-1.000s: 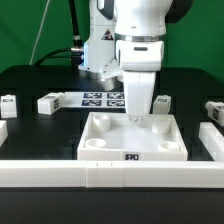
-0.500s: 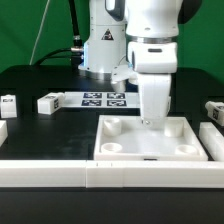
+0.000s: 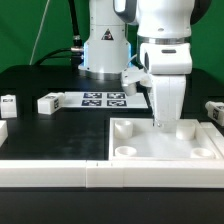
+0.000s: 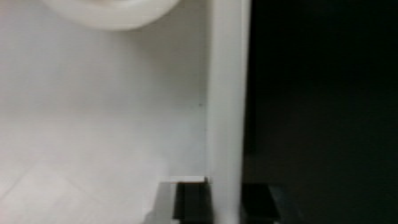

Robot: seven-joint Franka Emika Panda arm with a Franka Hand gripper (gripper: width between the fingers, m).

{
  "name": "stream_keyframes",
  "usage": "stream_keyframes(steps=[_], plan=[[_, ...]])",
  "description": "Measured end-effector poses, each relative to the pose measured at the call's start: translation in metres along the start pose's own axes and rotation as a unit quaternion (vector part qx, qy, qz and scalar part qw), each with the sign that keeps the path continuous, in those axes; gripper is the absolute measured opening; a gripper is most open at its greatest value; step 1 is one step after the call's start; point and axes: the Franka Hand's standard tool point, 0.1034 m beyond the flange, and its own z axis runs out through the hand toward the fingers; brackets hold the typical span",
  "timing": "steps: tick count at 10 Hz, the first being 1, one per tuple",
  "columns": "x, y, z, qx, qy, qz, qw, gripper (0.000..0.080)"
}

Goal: Assemble one leg

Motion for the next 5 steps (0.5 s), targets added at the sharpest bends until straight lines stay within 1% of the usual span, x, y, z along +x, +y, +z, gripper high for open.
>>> stream_keyframes(steps=[3, 4, 5], plan=[[-0.0004, -0.0001, 0.0002, 0.0, 0.0, 0.001, 1.0, 0.0058], [-0.0007, 0.0, 0.0001, 0.0, 0.0, 0.001, 1.0, 0.0173], [-0.0009, 0.0, 0.0001, 0.0, 0.0, 0.001, 1.0, 0.0312]])
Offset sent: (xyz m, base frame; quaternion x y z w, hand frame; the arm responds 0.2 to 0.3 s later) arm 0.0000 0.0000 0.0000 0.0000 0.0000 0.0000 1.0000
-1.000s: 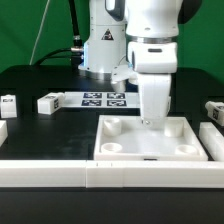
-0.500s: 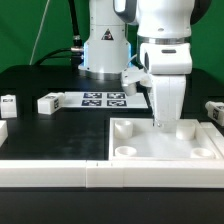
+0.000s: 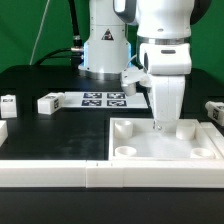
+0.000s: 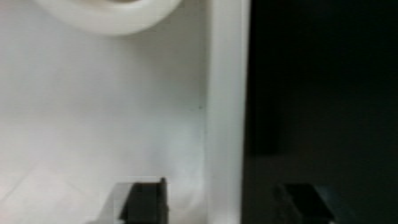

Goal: Assemble one leg

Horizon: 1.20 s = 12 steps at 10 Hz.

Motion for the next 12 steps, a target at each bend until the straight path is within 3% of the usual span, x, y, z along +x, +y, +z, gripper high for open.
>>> stream_keyframes(steps=[1, 2, 3, 4, 9, 12], plan=[[0.0, 0.0, 0.0, 0.0, 0.0, 0.0, 1.0, 0.0446], [0.0, 0.0, 0.0, 0.0, 0.0, 0.0, 1.0, 0.0446], [-0.001, 0.0, 0.0, 0.0, 0.0, 0.001, 1.0, 0.0599], [-0.001, 0.0, 0.0, 0.0, 0.0, 0.001, 1.0, 0.0634], [-0.001, 0.0, -0.001, -0.001, 0.0, 0.002, 1.0, 0.0648], [0.018, -0.02, -0.031, -0.013, -0.004, 0.107, 0.994, 0.0648]])
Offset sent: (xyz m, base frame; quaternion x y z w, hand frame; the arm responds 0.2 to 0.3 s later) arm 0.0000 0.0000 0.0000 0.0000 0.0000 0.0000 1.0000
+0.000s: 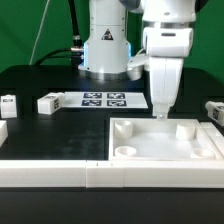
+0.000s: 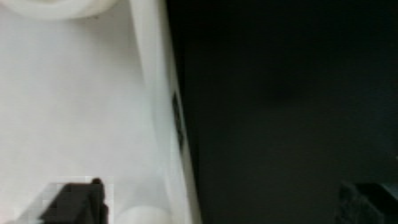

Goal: Assemble one leg

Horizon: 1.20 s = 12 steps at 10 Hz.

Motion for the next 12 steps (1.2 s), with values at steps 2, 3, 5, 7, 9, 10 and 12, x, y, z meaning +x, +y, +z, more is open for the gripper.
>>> stream_keyframes(steps=[2, 3, 5, 7, 9, 10, 12], plan=[[0.011, -0.011, -0.008, -0.001, -0.003, 0.034, 0.999, 0.0648], [0.01, -0.011, -0.006, 0.001, -0.003, 0.046, 0.999, 0.0648], [0.011, -0.012, -0.006, 0.001, -0.002, 0.139, 0.99, 0.0648], [0.012, -0.013, -0.006, 0.002, -0.002, 0.227, 0.974, 0.0648], [0.03, -0.028, -0.003, 0.004, -0.001, 0.365, 0.931, 0.0648], [0.039, -0.034, -0.003, 0.008, 0.0, 0.414, 0.91, 0.0648], [0.059, -0.047, -0.003, 0.01, 0.001, 0.453, 0.892, 0.0648]])
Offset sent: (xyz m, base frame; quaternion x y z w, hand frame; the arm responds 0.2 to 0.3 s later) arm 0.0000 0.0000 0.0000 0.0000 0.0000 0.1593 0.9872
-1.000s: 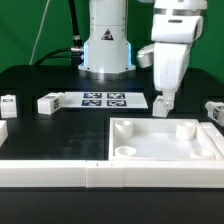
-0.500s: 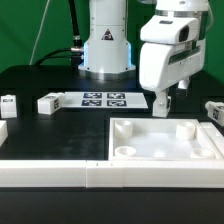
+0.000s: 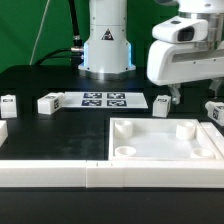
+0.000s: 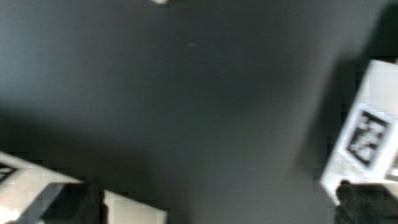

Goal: Assemble one leg

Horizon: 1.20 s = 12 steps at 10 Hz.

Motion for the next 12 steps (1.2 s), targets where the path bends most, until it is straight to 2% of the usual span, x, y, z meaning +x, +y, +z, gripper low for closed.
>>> stream_keyframes(steps=[3, 6, 9, 12], plan=[[0.006, -0.032, 0.001, 0.002, 0.002, -0.014, 1.0, 0.0648], [0.003, -0.028, 0.001, -0.001, -0.018, -0.015, 1.0, 0.0648], [-0.017, -0.028, 0.003, -0.015, -0.154, -0.012, 0.988, 0.0648], [-0.015, -0.041, 0.0, -0.025, -0.288, -0.013, 0.957, 0.0648]])
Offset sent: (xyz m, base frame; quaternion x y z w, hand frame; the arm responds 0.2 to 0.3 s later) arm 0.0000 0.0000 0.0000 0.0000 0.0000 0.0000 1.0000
